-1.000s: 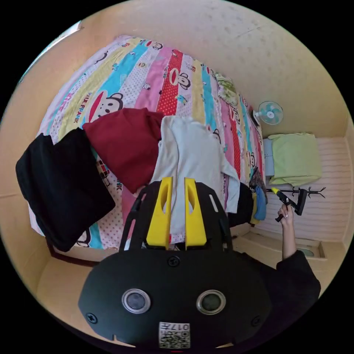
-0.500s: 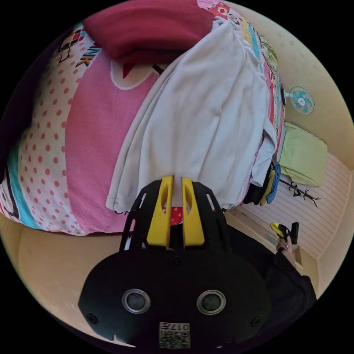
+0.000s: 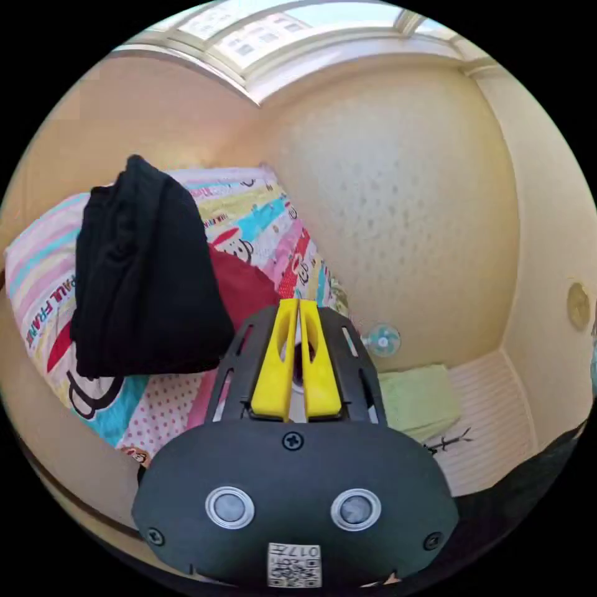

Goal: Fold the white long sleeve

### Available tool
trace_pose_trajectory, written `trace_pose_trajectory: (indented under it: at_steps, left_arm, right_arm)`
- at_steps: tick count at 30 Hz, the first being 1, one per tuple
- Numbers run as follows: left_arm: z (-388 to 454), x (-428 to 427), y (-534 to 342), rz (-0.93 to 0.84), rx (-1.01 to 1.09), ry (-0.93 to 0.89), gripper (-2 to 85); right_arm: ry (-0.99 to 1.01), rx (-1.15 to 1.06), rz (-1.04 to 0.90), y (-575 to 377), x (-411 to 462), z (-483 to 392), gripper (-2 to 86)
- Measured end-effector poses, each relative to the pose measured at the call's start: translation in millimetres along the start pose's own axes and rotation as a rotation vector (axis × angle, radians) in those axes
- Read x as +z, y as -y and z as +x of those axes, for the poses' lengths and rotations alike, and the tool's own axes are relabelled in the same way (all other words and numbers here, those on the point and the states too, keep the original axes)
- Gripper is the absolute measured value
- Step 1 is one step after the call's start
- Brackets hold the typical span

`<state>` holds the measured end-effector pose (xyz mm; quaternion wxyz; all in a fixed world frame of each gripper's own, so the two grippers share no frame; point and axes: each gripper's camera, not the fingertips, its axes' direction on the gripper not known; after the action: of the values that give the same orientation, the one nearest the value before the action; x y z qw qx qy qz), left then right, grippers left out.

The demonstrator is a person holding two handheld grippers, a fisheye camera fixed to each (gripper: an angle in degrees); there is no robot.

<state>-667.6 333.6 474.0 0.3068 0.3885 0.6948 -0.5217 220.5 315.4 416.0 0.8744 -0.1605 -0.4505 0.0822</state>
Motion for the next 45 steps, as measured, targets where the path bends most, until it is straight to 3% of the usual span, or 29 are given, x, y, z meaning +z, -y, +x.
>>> trace_pose_trajectory:
  at_steps: [2, 5, 9, 11, 15, 18, 20, 24, 29, 32, 35, 37, 39, 41, 45]
  left_arm:
    - [-10.6, -37.4, 8.3, 0.08, 0.025, 0.021, 5.4]
    - [-22.0, -25.1, 2.0, -0.21, 0.05, 0.183, 10.7]
    - [-29.7, 48.3, -67.3, -0.65, 0.175, 0.268, 11.5]
    - [-37.6, 80.3, -93.5, -0.778, 0.201, 0.328, 11.9]
    - [-79.3, 122.9, -115.5, -0.817, 0.055, 0.327, 12.5]
    - [-110.5, 142.7, -140.6, -0.923, -0.016, 0.434, 10.2]
    - [-105.6, 129.8, -143.3, -0.852, 0.003, 0.499, 6.9]
    - [-86.9, 120.9, -143.3, -1.088, -0.023, 0.345, 3.0]
    - [-45.0, 35.4, -145.3, -1.068, -0.017, 0.094, 2.2]
    - [-49.7, -19.0, -166.1, -1.066, -0.063, 0.19, 2.6]
    - [-82.9, -63.3, -199.6, -1.041, -0.275, 0.385, 3.8]
    - [-94.9, -93.8, -211.5, -0.951, -0.421, 0.511, 3.9]
    - [-93.7, -128.9, -219.6, -0.81, -0.52, 0.501, 3.9]
    - [-87.6, -143.8, -223.4, -0.783, -0.542, 0.491, 3.9]
    - [-49.0, -159.7, -227.7, -0.817, -0.432, 0.627, 3.9]
  right_arm:
    - [0.01, -0.009, -0.006, 13.5, 4.1, 1.1, 9.1]
    - [0.018, -0.008, -0.008, 35.3, 12.4, 2.4, 10.0]
    - [-0.021, -0.026, 0.003, 70.3, 26.5, 0.5, 11.9]
    - [-0.076, -0.028, 0.033, 97.6, 35.2, 0.8, 12.7]
    - [-0.104, 0.042, 0.087, 138.5, 49.7, 11.2, 13.3]
    - [-0.119, 0.073, -0.04, 162.8, 86.2, 22.5, 12.8]
    - [-0.213, 0.032, -0.062, 161.5, 95.0, 18.7, 9.9]
    - [-0.225, -0.185, -0.123, 139.4, 74.4, 8.1, 4.5]
    - [-0.064, -0.313, -0.113, 65.4, -2.4, 32.6, 3.8]
    - [-0.102, -0.314, -0.217, 36.8, -0.2, 70.1, 4.1]
    - [-0.098, -0.222, -0.293, 31.8, 15.5, 116.3, 5.7]
    - [-0.052, -0.179, -0.159, 34.5, -1.4, 131.3, 7.4]
    - [-0.02, -0.161, 0.033, 40.7, -27.4, 136.4, 9.0]
    - [-0.073, -0.177, 0.223, 57.3, -50.2, 130.6, 10.8]
    - [-0.237, -0.267, 0.332, 99.3, -45.3, 113.1, 13.1]
